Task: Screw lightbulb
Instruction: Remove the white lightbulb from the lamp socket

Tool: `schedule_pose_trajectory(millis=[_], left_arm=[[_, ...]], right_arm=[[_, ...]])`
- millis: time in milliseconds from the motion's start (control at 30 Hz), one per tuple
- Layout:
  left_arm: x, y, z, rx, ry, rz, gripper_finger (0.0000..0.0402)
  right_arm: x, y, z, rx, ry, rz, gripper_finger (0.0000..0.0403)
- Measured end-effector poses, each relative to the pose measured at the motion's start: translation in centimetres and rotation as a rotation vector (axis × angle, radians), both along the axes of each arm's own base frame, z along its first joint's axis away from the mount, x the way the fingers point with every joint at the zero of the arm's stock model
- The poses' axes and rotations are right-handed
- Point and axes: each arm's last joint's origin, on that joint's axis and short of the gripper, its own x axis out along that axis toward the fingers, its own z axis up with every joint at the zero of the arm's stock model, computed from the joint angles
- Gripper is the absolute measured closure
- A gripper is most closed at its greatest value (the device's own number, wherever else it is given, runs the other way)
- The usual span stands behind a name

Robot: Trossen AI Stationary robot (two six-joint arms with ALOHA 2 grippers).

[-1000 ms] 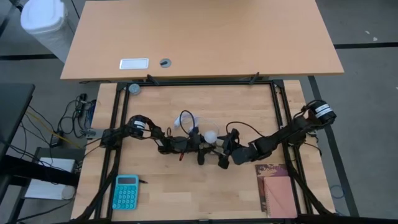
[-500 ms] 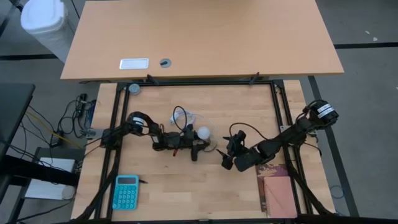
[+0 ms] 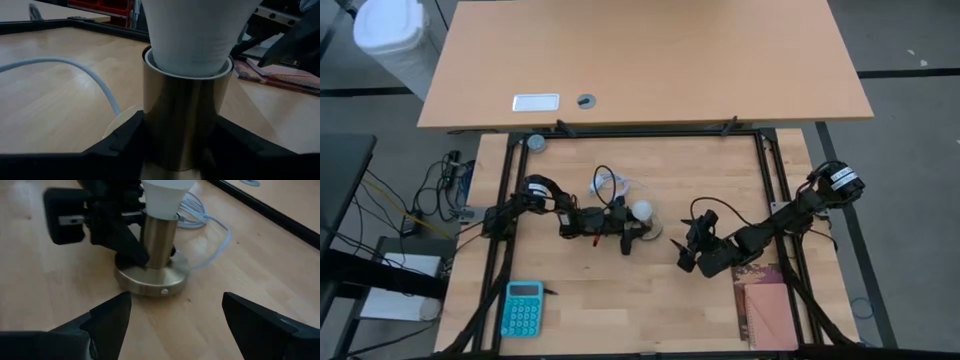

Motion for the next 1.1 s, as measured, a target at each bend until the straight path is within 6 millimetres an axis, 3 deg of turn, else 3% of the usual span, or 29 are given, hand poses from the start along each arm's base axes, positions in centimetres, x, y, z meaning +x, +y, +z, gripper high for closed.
schedule_pose_trajectory(millis=[500, 867, 1100], left_arm=[[0.5, -0.6, 0.1, 0.032, -0.008, -0.185, 0.0204], [0.6, -1.0, 0.0, 0.049, 0.016, -0.197, 0.0203], [0.6, -1.1, 0.0, 0.051, 0.009, -0.209, 0.0156]], right_arm=[[0.4, 0.7, 0.4, 0.111, -0.059, 0.05, 0.0094], [0.3, 1.2, 0.7, 0.116, -0.106, 0.051, 0.0094], [0.3, 1.2, 0.7, 0.1, -0.102, 0.053, 0.0094]])
